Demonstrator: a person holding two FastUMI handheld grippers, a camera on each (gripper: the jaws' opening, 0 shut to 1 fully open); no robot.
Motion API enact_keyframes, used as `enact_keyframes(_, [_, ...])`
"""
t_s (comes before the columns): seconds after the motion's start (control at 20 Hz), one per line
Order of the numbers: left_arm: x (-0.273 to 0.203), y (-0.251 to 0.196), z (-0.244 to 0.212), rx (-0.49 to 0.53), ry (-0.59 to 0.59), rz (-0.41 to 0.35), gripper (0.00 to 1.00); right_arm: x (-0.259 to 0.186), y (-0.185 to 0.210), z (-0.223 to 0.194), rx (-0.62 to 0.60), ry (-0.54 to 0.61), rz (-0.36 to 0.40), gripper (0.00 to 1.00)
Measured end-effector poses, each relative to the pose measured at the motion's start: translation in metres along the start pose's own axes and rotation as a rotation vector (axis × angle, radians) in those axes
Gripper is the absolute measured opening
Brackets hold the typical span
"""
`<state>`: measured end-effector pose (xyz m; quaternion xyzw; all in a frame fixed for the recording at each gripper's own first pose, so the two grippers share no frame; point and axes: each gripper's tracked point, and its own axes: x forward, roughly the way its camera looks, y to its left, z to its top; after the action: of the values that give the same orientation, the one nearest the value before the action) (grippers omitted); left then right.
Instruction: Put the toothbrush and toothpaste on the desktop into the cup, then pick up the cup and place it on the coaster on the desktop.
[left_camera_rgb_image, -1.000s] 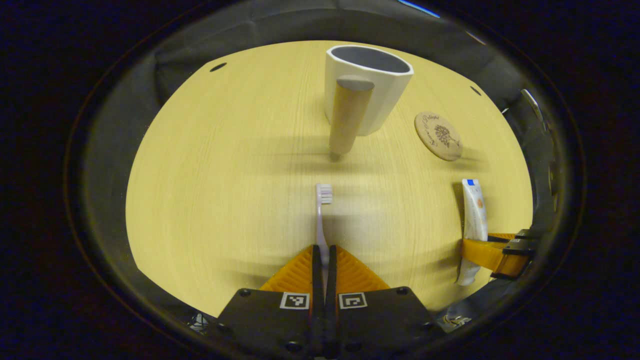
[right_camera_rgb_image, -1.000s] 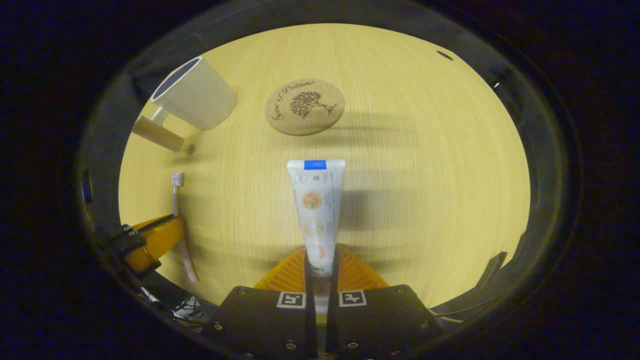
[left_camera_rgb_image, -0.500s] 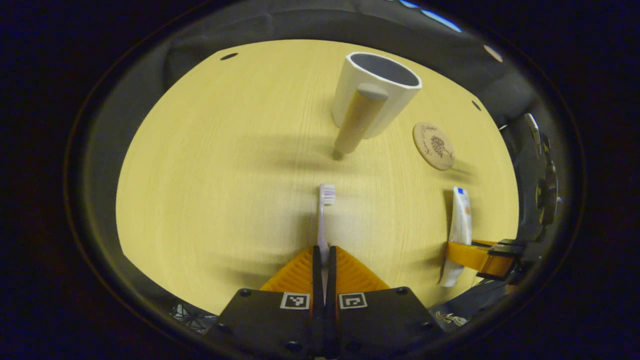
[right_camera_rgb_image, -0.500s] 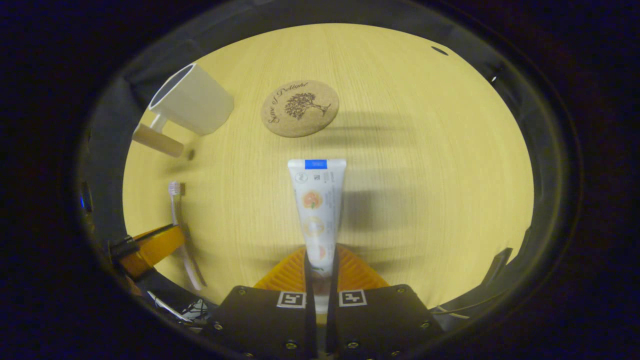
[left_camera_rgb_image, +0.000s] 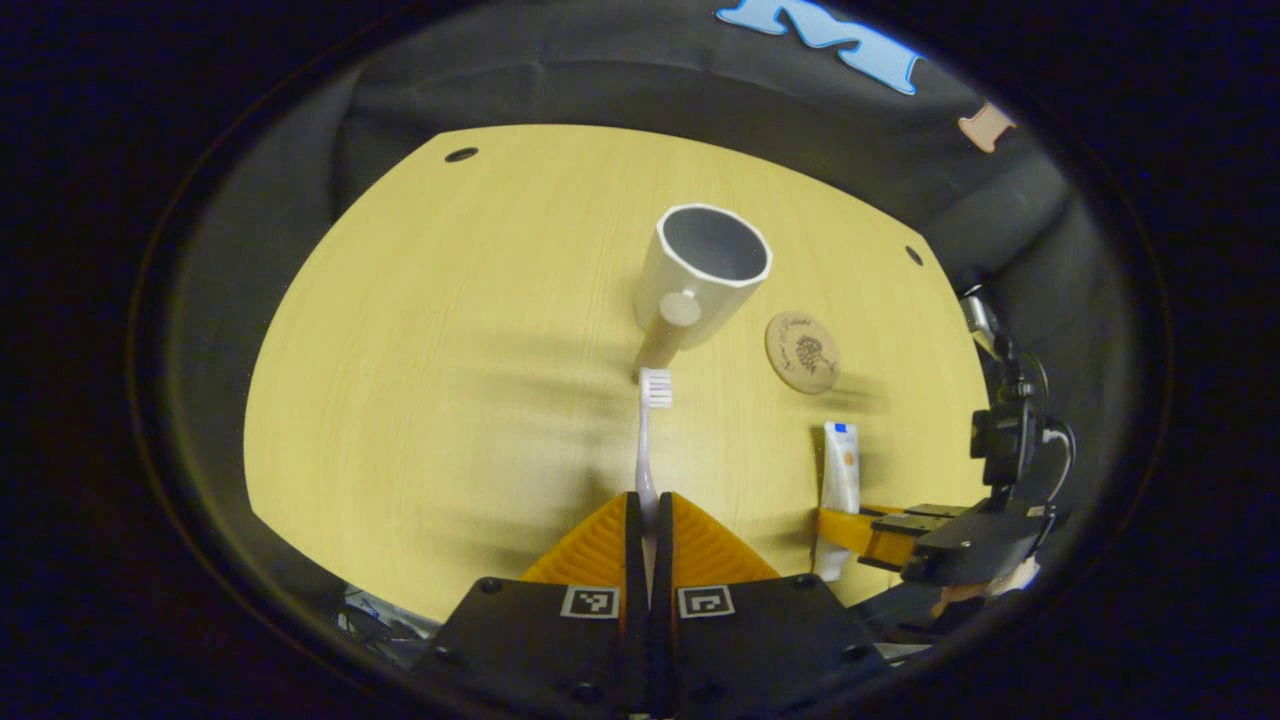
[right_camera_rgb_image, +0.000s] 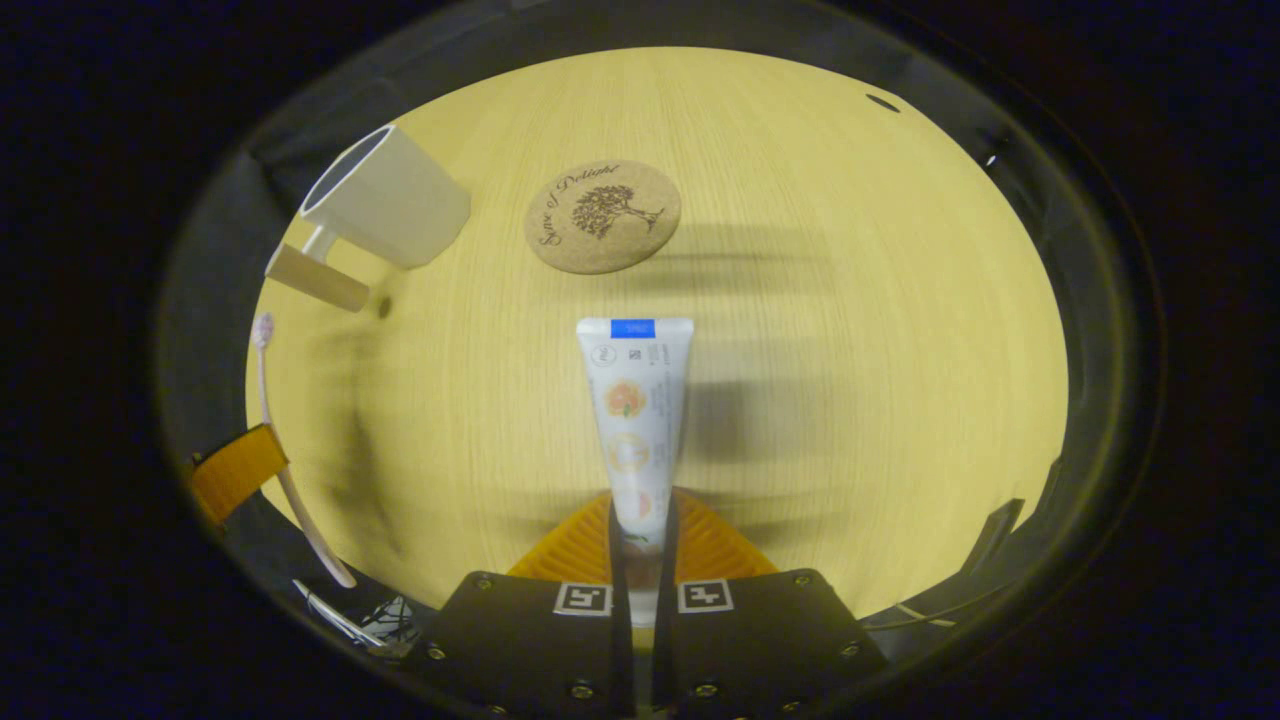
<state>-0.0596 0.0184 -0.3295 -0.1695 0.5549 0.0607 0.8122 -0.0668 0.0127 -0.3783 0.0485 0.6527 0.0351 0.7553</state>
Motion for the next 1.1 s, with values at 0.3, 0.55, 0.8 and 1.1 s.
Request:
enact_keyframes(0.3, [-0.029, -0.019, 0.05, 0.018, -0.089, -0.04, 0.07, 0.0, 0.0, 0.0, -0.006, -0.002, 0.004, 0.1])
enact_keyframes(0.55, [-0.031, -0.028, 0.097, 0.041, -0.148, -0.051, 0.07, 0.0, -0.001, 0.001, -0.01, -0.001, 0.007, 0.1])
enact_keyframes(0.8, [-0.028, -0.033, 0.149, 0.08, -0.201, -0.05, 0.07, 0.0, -0.001, 0.0, -0.009, 0.001, 0.012, 0.1])
enact_keyframes(1.1, [-0.014, -0.05, 0.207, 0.127, -0.287, -0.083, 0.07, 0.0, -0.001, 0.001, -0.001, 0.007, 0.015, 0.1])
